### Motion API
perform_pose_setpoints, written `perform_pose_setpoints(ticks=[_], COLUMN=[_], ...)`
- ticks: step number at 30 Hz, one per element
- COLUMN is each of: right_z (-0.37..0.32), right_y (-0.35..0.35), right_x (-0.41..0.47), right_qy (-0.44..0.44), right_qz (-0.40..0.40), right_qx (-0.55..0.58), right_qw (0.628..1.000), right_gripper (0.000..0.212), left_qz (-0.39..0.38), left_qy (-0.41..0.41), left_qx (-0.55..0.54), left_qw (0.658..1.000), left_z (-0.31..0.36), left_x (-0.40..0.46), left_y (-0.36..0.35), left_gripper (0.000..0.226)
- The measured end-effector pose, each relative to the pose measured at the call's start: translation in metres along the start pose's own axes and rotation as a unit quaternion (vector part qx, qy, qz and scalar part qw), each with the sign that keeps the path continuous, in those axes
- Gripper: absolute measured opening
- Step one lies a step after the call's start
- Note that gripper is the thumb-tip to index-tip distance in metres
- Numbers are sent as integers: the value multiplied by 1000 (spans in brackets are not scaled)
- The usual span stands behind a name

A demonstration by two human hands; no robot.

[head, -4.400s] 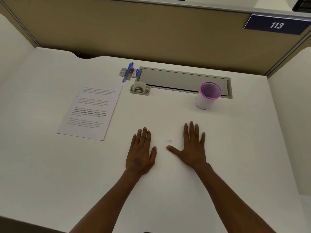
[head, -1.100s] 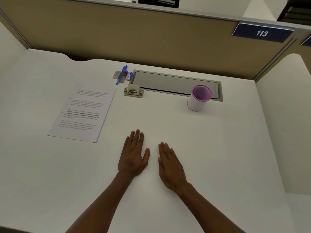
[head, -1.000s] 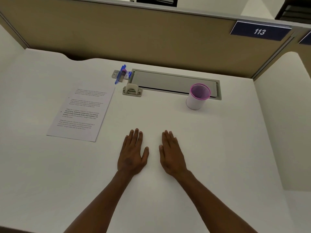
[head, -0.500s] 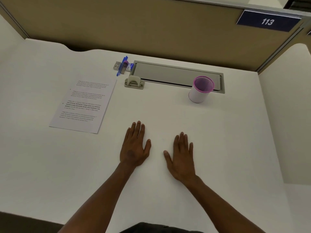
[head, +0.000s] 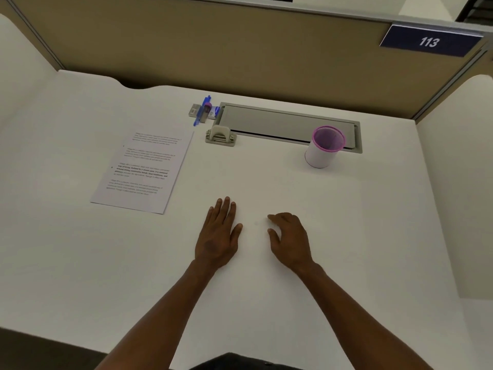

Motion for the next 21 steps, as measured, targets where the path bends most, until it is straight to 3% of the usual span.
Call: perform_pose_setpoints(ticks=[6, 15, 21], right_z=[-8, -16, -23], right_y=[-12, -14, -16], right_x=[24, 37, 42], right_qy=[99, 102, 112], right_qz=[-96, -45, -38], right_qx=[-30, 31, -35], right_qw=[990, 993, 992], right_gripper=[37, 12, 6], left_qz=[24, 29, 27], left_qy=[-1, 4, 5], left_qx=[-30, -23, -27], left_qw=[999, 999, 999], left_z=[-2, -1, -1], left_x=[1, 2, 1], left_y=[0, -1, 0], left_gripper=[53, 53, 53])
Point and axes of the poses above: each hand's wrist, its own x-axis towards the middle knuckle, its own y-axis out of the back of the hand, z = x × y, the point moved 5 cm from there along x, towards the middle knuckle, and after that the axes turned 10 degrees about -x, right-handed, at the moved point
